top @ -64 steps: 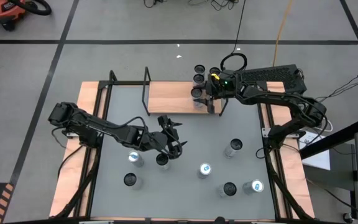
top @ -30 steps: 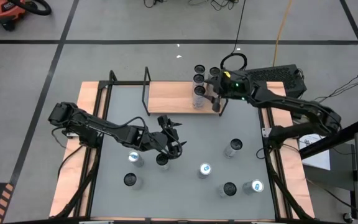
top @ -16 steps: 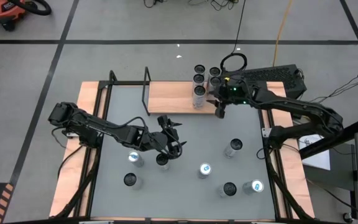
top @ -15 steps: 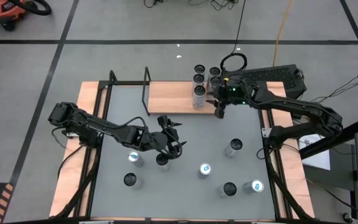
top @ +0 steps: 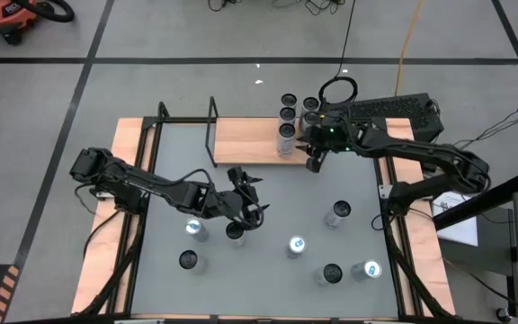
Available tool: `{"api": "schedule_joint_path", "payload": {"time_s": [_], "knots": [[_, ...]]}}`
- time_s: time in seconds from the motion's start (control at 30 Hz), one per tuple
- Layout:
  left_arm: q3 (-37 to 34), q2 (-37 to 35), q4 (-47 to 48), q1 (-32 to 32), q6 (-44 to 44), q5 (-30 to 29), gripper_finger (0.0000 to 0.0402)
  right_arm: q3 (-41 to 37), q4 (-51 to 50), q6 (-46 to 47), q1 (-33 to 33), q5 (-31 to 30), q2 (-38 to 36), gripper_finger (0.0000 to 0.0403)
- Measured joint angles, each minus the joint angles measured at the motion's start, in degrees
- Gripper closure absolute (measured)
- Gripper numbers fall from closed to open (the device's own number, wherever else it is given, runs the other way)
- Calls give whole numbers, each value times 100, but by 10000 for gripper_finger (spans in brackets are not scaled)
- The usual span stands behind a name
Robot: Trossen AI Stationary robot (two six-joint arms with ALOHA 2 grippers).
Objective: Place canned beverage on shelf
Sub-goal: Put the white pink soda can on the shelf aligned with the white pink soda cans, then put the white yellow soda can on the shelf aligned with the white yellow soda cans
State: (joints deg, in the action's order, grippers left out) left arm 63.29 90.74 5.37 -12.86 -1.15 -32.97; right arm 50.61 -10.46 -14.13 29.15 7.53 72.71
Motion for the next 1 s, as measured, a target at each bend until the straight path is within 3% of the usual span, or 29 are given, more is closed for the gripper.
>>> {"api": "schedule_joint_path", "payload": {"time_s": [0.2,0.53,1.0], "knots": [[-160,0,-66,15,-9,-6,34,0,-450,511,-328,15,-335,346],[-163,0,-73,-53,-215,0,34,0,-576,1282,-1954,127,-817,346],[-162,0,-460,-500,-459,127,34,0,-909,2737,-4554,-2053,-936,346]]}}
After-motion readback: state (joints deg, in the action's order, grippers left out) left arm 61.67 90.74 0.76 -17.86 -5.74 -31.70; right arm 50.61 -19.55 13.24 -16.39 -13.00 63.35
